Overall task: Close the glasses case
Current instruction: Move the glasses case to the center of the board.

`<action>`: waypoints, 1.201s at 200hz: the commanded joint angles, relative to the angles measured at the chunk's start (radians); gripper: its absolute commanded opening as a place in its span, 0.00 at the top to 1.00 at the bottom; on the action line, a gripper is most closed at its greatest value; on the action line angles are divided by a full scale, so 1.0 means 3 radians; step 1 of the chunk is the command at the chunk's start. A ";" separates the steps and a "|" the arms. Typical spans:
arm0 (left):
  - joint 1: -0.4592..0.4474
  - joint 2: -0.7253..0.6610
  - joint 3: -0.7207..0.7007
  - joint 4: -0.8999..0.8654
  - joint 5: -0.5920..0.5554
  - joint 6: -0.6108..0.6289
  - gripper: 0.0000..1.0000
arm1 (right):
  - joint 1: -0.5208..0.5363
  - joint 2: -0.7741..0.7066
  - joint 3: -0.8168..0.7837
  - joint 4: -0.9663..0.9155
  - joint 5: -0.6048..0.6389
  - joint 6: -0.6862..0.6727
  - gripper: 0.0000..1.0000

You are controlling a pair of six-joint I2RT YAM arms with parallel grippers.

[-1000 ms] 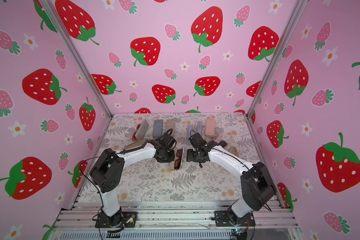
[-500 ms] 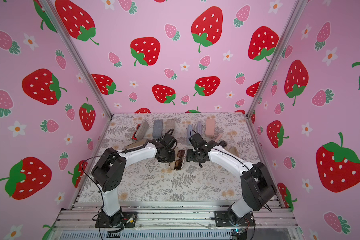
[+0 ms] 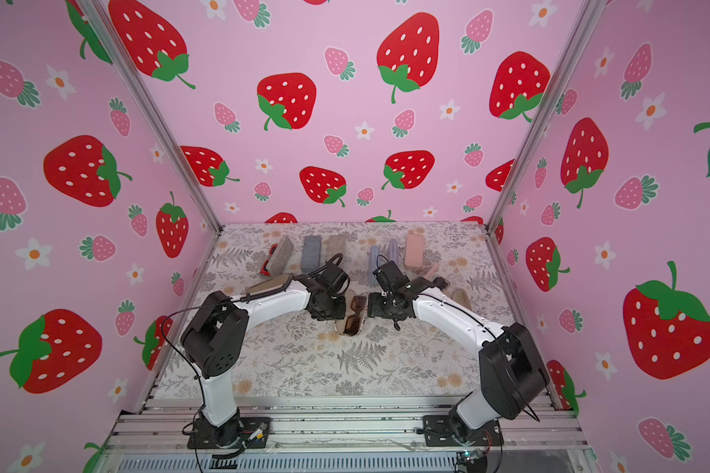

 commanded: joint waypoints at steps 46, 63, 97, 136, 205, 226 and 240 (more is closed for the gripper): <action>-0.0025 -0.0184 0.0125 -0.0125 -0.0082 -0.0029 0.48 | -0.0011 -0.0090 -0.0004 -0.0013 -0.0033 0.0027 0.32; -0.0022 -0.0281 0.0125 -0.0140 -0.0095 -0.0018 0.48 | -0.0012 -0.0091 -0.0004 0.0001 -0.0048 0.0034 0.32; -0.0016 -0.0521 0.0114 -0.0114 -0.0091 0.0008 0.48 | -0.0015 -0.0097 -0.0029 0.0004 -0.0041 0.0045 0.32; 0.0042 -0.0712 0.0116 -0.0139 -0.0100 0.0106 0.59 | -0.0010 -0.0086 -0.0068 0.0006 -0.0036 0.0079 0.33; 0.0398 -0.0692 -0.0159 0.0030 0.0158 0.0154 1.00 | -0.0057 0.0096 -0.0119 0.0081 -0.0188 0.0116 0.85; 0.0448 -0.0614 -0.0215 0.0089 0.0212 0.0160 1.00 | -0.0070 0.0172 -0.0161 0.0163 -0.0258 0.0124 0.99; 0.0473 -0.0547 -0.0227 0.0111 0.0229 0.0158 1.00 | -0.0082 0.0231 -0.0192 0.0212 -0.0309 0.0137 1.00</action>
